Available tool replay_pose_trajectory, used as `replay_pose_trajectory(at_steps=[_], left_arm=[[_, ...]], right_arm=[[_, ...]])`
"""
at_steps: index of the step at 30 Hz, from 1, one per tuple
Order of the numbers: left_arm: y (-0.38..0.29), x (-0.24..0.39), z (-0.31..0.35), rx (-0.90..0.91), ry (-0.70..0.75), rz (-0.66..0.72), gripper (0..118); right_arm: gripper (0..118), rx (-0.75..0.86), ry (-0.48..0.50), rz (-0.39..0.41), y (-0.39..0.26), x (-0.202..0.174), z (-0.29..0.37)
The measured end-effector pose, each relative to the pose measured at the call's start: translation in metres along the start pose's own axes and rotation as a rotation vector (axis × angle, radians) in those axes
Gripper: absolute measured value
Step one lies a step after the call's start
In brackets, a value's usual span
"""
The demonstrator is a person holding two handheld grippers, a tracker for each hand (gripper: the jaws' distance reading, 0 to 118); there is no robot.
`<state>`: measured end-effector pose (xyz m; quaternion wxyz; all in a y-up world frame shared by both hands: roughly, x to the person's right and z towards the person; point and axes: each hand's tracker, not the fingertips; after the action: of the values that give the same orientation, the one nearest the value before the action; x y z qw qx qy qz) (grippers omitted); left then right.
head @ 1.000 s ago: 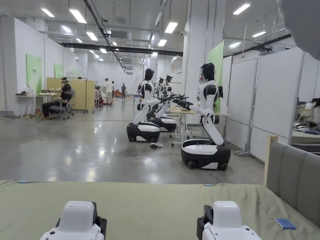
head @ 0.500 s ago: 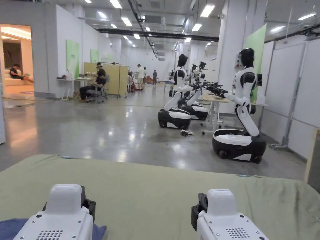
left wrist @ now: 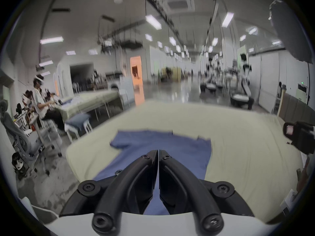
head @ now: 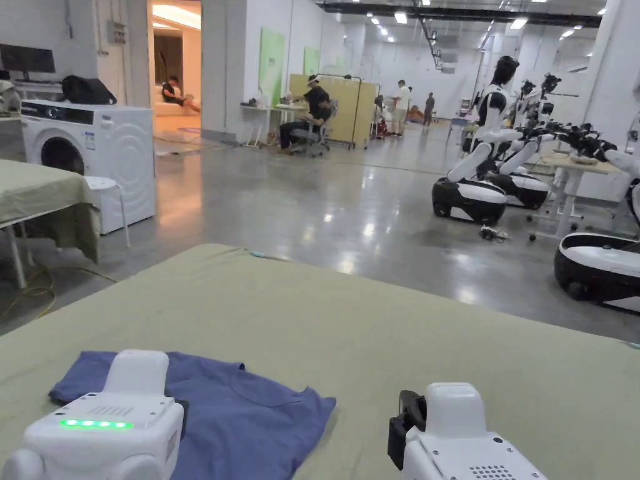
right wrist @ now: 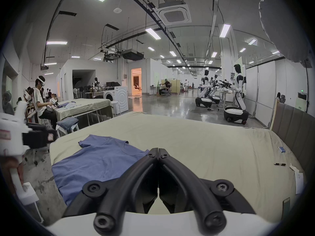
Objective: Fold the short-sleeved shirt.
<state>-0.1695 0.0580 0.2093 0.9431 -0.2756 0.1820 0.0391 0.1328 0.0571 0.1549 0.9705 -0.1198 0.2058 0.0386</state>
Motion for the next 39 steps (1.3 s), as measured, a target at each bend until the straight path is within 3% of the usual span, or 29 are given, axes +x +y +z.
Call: replay_pose_trajectory(at_steps=[3,5,9,11,12,24,25,26,27,28,30,33,37,39], left_arm=[[0.001,-0.011,-0.058,-0.179,-0.162,0.064,6],[0.002,-0.01,-0.1,-0.287,-0.186,0.072,6],[0.011,-0.001,-0.14,-0.288,-0.191,0.011,9],[0.014,0.01,-0.153,-0.307,-0.205,-0.035,73],[0.015,0.013,-0.162,-0.294,-0.217,-0.036,81],[-0.034,0.049,-0.282,-0.48,-0.136,-0.072,80],[-0.036,0.046,-0.28,-0.464,-0.143,-0.078,76],[-0.036,0.043,-0.276,-0.431,-0.153,-0.073,63],[-0.036,0.039,-0.277,-0.407,-0.147,-0.057,30],[-0.036,0.037,-0.272,-0.375,-0.135,-0.036,5],[-0.039,0.04,-0.267,-0.33,-0.06,-0.051,5],[-0.041,0.049,-0.256,-0.309,-0.139,-0.079,5],[-0.014,0.075,-0.217,-0.201,-0.263,0.0,5],[0.002,0.1,-0.193,-0.174,-0.297,-0.044,5]], right_arm=[[0,-0.03,-0.012,0.006,-0.008,0.005,-0.013],[0,-0.053,-0.019,0.0,-0.014,0.008,-0.025],[0,-0.086,-0.031,-0.012,-0.026,0.014,-0.049],[1,-0.106,-0.035,-0.019,-0.031,0.018,-0.062],[1,-0.115,-0.037,-0.017,-0.033,0.018,-0.068],[3,-0.214,-0.033,-0.022,-0.063,0.03,-0.114],[3,-0.213,-0.035,-0.021,-0.063,0.031,-0.114],[3,-0.212,-0.039,-0.018,-0.063,0.033,-0.113],[3,-0.21,-0.043,-0.017,-0.062,0.034,-0.112],[3,-0.208,-0.044,-0.019,-0.061,0.035,-0.11],[3,-0.2,-0.043,-0.033,-0.059,0.039,-0.106],[3,-0.191,-0.048,-0.044,-0.058,0.046,-0.096],[3,-0.178,-0.075,-0.077,-0.055,0.065,-0.076],[3,-0.17,-0.105,-0.101,-0.053,0.078,-0.062]])
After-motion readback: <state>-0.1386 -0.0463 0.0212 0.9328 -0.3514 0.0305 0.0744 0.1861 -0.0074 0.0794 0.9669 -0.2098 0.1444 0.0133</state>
